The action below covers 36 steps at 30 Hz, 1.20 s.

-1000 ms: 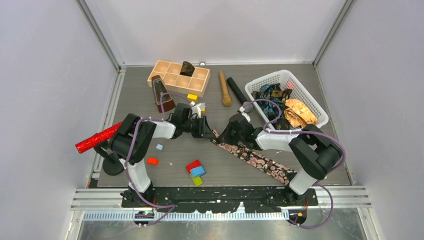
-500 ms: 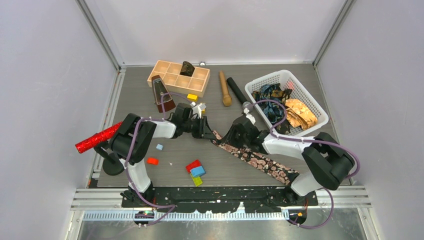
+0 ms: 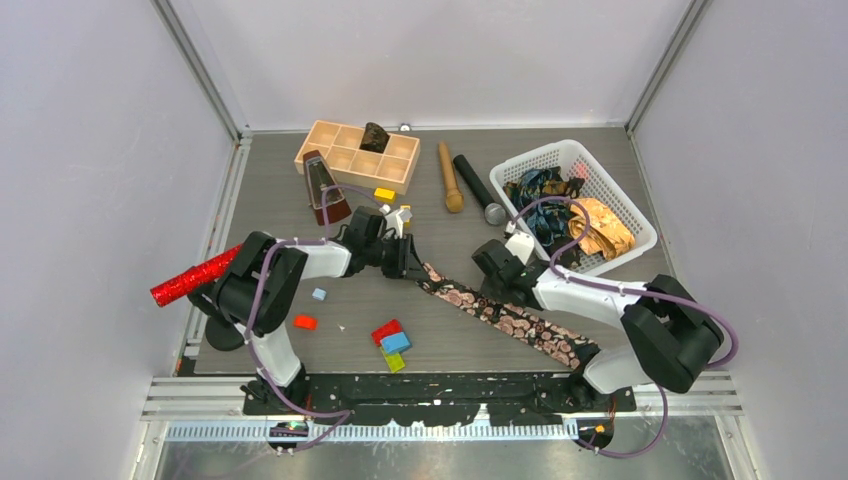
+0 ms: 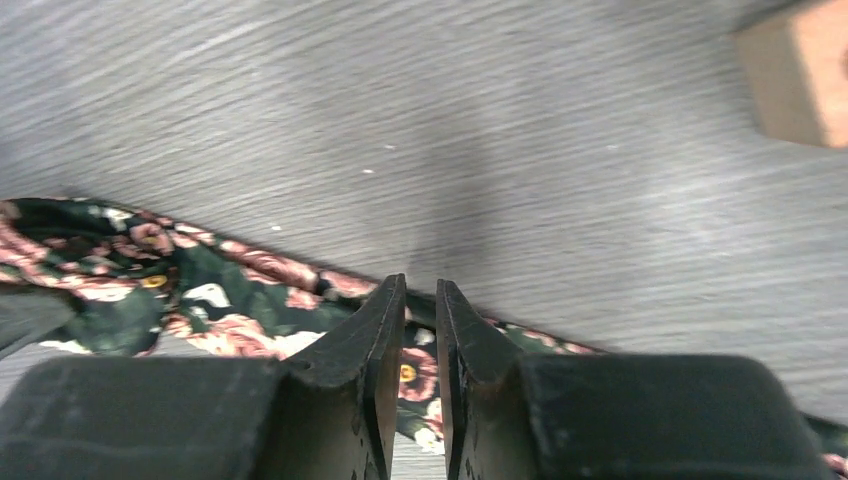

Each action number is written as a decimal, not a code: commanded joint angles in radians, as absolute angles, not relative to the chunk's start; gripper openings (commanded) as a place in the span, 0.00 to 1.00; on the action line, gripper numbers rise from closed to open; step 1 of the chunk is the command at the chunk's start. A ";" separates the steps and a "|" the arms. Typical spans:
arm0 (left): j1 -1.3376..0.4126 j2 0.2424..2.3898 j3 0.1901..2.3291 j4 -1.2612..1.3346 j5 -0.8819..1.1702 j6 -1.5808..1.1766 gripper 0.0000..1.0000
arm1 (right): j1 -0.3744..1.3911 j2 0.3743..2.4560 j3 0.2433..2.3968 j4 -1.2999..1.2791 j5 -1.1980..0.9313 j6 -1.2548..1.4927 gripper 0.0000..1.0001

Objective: Roll the ties
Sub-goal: Roll the tie at the center of the board.

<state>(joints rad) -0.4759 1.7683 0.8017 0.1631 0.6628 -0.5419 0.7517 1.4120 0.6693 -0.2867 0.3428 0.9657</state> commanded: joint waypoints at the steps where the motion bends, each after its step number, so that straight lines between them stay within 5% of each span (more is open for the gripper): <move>1: -0.479 1.733 0.809 0.126 0.615 -0.525 0.24 | 0.753 1.363 0.703 -0.417 0.483 0.951 0.24; 15: -0.479 1.715 0.801 0.154 0.592 -0.556 0.23 | 0.751 1.355 0.668 -0.518 0.549 0.965 0.24; 36: -0.470 1.713 0.799 0.196 0.625 -0.596 0.23 | 0.755 1.339 0.581 -0.492 0.325 0.982 0.16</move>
<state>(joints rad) -0.4767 1.7496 0.8017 0.1612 0.6174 -0.5793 0.7376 1.3540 0.6266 -0.4534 0.4339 0.9524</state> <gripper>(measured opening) 0.297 0.171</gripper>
